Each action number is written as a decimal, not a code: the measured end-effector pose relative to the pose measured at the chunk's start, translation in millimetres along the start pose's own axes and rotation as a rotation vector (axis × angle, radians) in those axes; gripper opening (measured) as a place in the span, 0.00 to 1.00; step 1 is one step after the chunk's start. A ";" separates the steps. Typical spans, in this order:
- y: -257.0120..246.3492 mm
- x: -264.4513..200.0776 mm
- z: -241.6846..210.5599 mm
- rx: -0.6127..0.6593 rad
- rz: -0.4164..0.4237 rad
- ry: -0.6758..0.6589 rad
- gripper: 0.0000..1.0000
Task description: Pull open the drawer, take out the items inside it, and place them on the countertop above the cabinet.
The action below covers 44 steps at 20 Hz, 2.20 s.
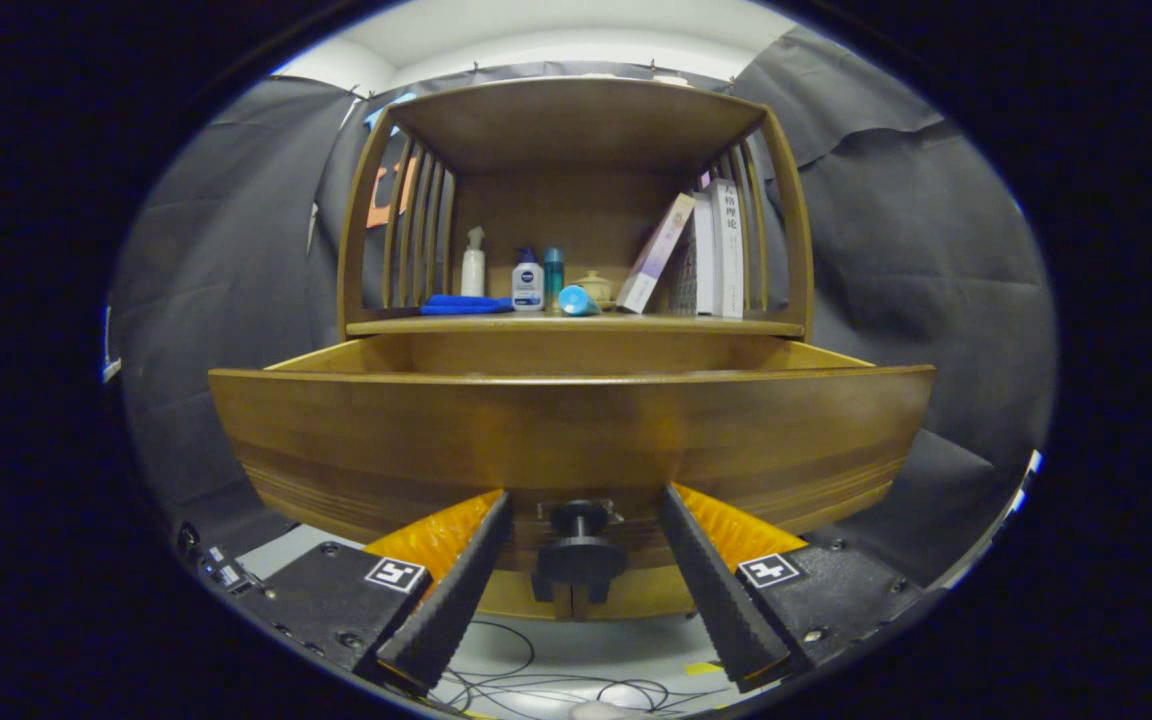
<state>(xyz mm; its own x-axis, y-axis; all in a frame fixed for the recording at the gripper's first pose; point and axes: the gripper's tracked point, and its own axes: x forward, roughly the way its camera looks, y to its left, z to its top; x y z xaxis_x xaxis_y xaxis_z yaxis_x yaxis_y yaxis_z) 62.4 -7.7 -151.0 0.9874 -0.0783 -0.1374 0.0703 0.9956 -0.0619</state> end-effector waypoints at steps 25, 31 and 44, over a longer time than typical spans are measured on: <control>7.7 120.2 38.1 0.037 -0.012 0.008 0.98; 7.9 132.8 40.9 0.045 -0.012 0.028 0.98; 8.6 135.4 43.0 0.039 -0.010 0.012 0.99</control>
<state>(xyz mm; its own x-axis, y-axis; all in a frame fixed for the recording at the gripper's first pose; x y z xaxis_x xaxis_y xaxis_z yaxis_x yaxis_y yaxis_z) 202.8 -7.6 -127.6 0.9849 -0.0885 -0.1491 0.0857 0.9960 -0.0248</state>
